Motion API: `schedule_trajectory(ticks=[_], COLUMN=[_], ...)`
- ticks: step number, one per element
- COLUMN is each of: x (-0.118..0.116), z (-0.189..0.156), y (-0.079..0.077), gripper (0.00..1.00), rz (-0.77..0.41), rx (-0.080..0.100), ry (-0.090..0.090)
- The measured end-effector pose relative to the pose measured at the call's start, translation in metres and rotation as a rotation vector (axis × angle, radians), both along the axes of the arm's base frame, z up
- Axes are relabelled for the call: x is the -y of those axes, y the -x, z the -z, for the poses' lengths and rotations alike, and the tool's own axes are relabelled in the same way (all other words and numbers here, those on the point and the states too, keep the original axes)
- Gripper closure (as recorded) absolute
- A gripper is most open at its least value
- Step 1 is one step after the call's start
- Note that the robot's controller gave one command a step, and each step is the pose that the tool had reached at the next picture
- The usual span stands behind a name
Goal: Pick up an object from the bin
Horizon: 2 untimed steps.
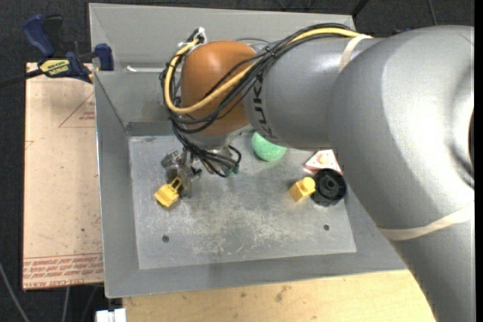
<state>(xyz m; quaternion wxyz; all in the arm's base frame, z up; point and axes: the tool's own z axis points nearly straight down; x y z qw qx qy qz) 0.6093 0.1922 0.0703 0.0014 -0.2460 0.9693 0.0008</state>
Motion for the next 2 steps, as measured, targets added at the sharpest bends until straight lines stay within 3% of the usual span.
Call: schedule_trajectory(ticks=[1, 2], x=[0.008, -0.002], z=[0.0, -0.01], y=[0.001, 0.001], gripper=[1.0, 1.0], rz=[-0.025, -0.016], rx=[0.0, 0.0], ry=[0.0, 0.0])
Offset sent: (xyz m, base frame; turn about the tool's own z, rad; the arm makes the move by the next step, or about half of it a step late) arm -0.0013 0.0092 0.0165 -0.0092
